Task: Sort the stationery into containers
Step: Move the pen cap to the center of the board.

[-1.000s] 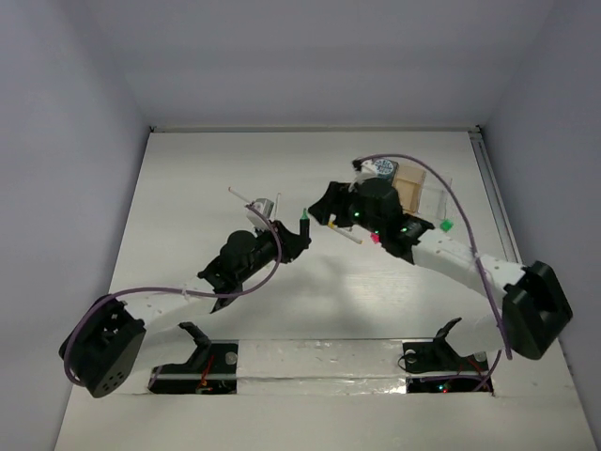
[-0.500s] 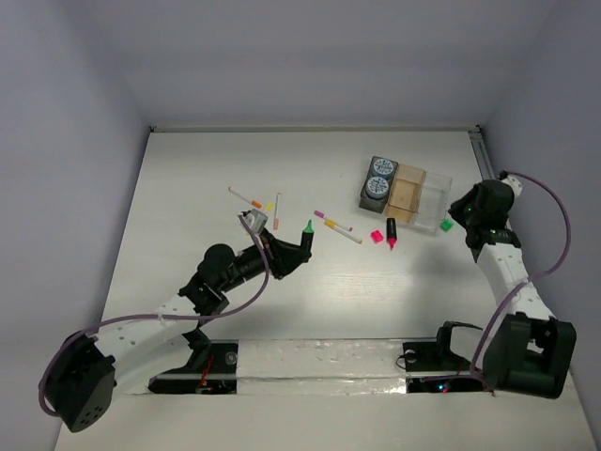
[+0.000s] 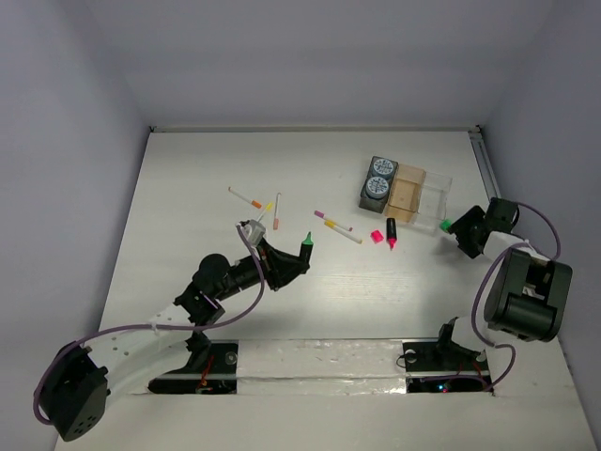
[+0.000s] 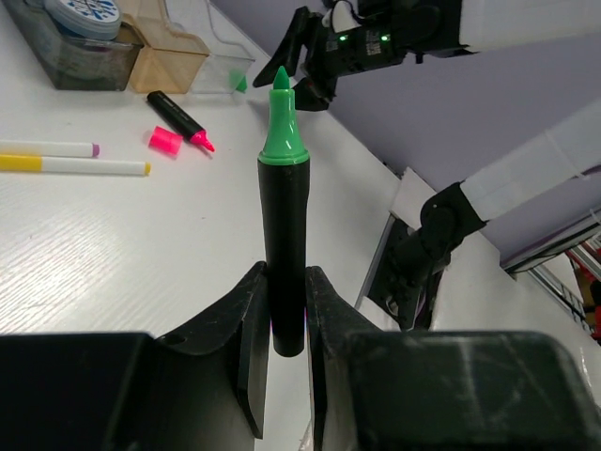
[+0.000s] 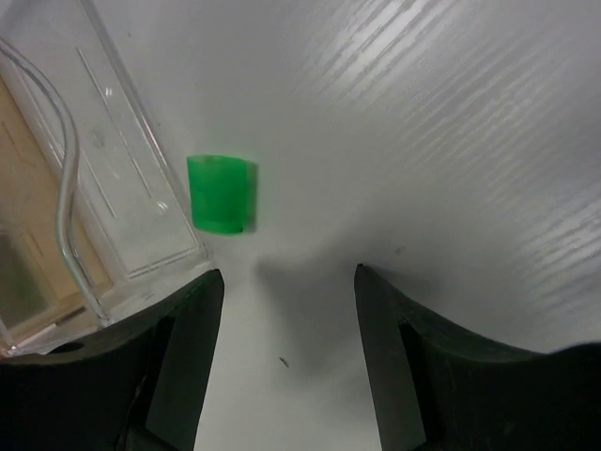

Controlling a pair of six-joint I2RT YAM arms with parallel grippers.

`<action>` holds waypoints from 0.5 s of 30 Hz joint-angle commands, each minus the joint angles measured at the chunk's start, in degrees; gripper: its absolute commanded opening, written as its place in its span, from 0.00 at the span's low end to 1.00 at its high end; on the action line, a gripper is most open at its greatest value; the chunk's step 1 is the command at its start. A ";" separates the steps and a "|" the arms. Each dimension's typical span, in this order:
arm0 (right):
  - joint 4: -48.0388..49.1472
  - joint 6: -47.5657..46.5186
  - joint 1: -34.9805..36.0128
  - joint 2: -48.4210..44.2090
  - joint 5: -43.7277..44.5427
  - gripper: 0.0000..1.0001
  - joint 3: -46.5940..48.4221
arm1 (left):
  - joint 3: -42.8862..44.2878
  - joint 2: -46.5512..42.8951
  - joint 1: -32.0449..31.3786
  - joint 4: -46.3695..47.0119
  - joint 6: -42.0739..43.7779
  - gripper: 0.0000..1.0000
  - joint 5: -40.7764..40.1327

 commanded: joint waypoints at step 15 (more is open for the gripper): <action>2.53 -0.18 -0.22 11.92 -5.46 0.57 8.72 | -0.14 -0.69 -1.47 2.72 0.62 0.00 0.22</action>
